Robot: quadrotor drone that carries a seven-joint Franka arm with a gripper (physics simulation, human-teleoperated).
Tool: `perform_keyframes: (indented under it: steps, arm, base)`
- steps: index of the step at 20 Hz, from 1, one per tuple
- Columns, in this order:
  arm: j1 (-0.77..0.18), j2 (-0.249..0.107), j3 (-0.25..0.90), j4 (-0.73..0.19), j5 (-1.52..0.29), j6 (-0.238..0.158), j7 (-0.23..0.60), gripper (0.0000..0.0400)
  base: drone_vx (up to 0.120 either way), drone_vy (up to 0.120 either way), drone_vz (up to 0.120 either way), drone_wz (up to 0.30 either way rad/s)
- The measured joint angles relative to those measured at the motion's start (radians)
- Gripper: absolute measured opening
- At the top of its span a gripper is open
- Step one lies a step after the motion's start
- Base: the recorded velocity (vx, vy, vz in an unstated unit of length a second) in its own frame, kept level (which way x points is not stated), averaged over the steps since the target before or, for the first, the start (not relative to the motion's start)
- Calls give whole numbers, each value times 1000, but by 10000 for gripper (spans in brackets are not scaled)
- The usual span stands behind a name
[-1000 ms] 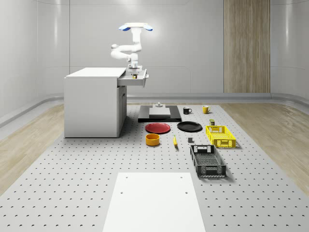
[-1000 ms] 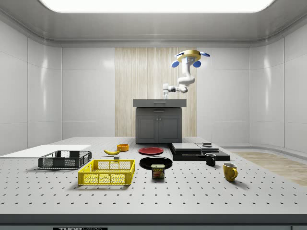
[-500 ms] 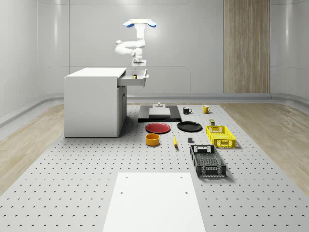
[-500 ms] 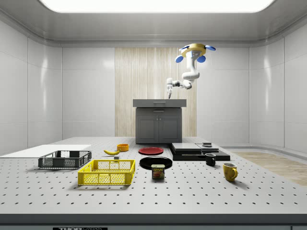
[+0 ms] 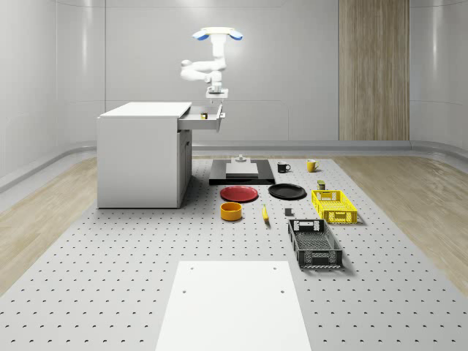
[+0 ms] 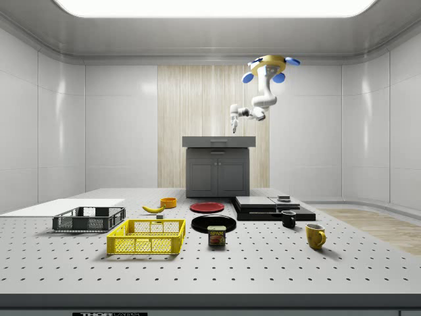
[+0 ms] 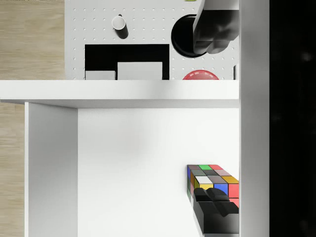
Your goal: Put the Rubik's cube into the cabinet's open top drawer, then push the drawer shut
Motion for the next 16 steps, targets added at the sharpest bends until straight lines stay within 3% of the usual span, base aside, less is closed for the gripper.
perform_keyframes:
  steps: [14,15,16]
  arm:
    - [6,13,-1,-1,-5,-12,-4,400]
    - [-3,-8,8,-2,-23,-36,2,400]
    - [-61,-58,28,-19,-69,-123,67,400]
  base:
    - [0,120,0,0]
    - [0,120,0,0]
    - [0,120,0,0]
